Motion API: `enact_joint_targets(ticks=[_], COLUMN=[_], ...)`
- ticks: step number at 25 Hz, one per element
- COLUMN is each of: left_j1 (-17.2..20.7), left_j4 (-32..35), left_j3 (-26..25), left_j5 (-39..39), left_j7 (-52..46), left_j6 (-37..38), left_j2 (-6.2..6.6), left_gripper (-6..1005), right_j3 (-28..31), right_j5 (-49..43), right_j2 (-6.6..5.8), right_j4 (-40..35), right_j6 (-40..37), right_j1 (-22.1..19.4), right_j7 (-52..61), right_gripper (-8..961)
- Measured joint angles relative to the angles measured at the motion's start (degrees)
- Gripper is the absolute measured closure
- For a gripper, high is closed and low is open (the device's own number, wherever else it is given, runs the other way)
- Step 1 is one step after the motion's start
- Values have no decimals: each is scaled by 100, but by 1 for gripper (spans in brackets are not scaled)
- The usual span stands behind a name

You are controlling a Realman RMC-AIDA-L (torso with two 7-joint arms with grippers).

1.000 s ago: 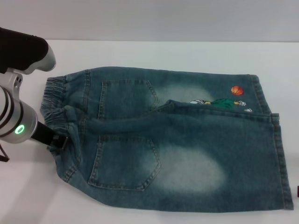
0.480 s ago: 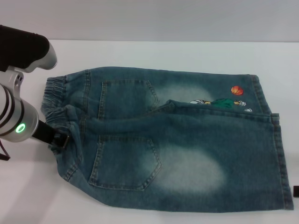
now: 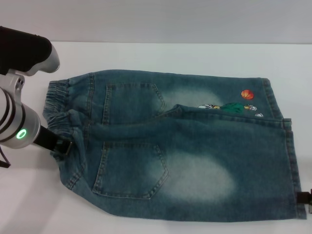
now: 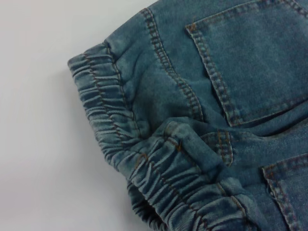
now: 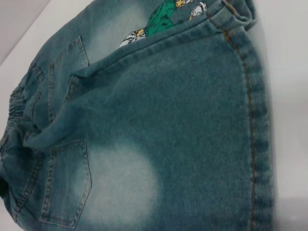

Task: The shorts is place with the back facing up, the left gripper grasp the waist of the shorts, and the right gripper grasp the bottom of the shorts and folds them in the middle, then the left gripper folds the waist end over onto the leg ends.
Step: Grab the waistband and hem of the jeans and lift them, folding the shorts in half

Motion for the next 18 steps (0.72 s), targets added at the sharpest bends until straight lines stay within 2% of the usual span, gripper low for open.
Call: enact_joint_targets(ticks=[18], left_j1=[-51], left_j4=[53], left_j3=[0], left_j5=[0], left_j7=[-7], left_j6=[-1], left_j2=[0], left_gripper=[795], right_j3=[21], right_j5=[-104], right_j2=[-19], right_j4=[-7], right_j6=[81], right_j1=[-2], right_j7=[1], right_gripper=[426])
